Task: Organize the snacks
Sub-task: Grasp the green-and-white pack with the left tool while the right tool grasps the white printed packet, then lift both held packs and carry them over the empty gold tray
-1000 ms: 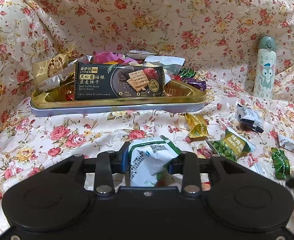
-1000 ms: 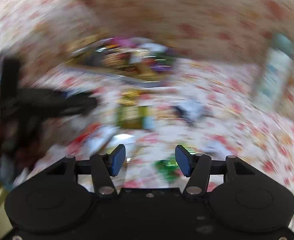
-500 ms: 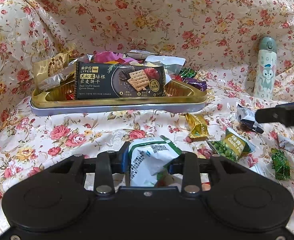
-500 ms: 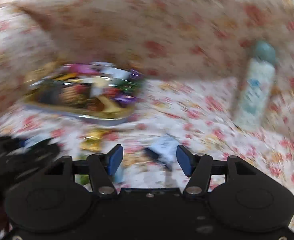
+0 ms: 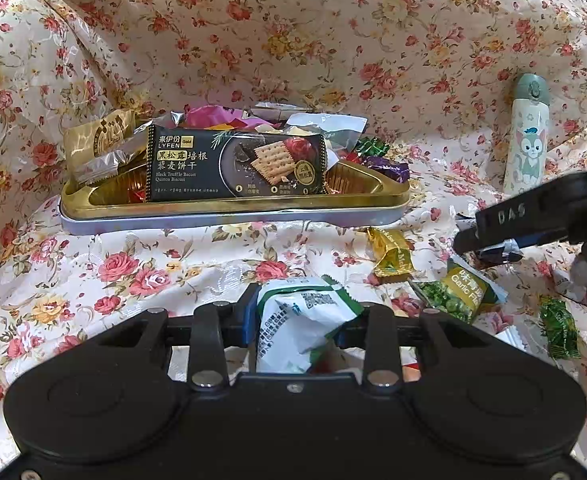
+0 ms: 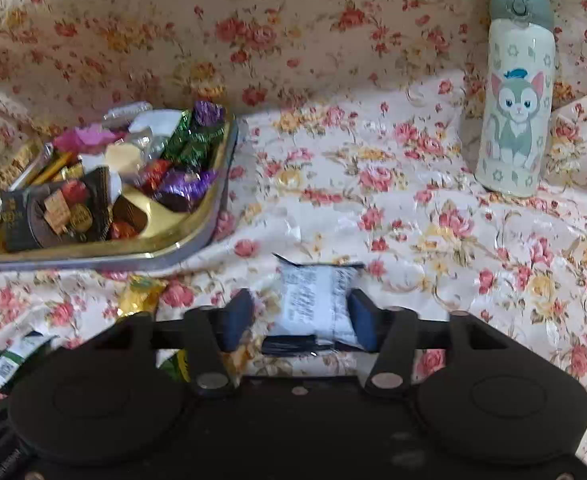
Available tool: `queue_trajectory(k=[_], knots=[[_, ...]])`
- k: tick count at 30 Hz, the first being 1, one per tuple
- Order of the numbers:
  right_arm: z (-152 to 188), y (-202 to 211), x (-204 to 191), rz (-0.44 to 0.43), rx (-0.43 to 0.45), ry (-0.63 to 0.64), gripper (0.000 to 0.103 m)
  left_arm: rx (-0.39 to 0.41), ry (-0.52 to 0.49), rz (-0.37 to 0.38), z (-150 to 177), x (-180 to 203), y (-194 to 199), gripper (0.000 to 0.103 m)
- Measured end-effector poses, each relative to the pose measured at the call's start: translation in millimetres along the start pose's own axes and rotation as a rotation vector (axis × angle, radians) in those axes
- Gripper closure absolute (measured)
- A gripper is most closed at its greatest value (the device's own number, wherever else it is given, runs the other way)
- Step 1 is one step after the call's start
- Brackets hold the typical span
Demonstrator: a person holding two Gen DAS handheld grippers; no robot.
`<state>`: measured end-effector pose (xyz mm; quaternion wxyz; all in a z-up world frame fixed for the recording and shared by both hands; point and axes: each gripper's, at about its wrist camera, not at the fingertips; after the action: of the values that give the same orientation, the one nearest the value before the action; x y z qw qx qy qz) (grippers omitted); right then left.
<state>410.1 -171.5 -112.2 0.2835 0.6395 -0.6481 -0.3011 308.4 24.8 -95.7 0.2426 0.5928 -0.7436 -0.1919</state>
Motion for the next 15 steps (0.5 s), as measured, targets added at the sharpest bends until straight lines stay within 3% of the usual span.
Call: queue_trajectory(k=[7,15], knots=[[10,13,1,-0.011,0.004,0.075,0.064,0.006,-0.002,0.006,0,0,1,0.06],[25,43,12,-0.055,0.034,0.048,0.065,0.005,-0.005,0.002,1,0,0,0.06]])
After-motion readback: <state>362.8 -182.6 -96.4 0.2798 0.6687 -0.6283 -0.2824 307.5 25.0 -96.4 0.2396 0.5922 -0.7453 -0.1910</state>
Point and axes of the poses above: each gripper's, at about its wrist camera, not at the fingertips, and y roughly against the way its jaws point, x to its right, z to its underside, and after that the axes turned 3 degrees about y, right-handed
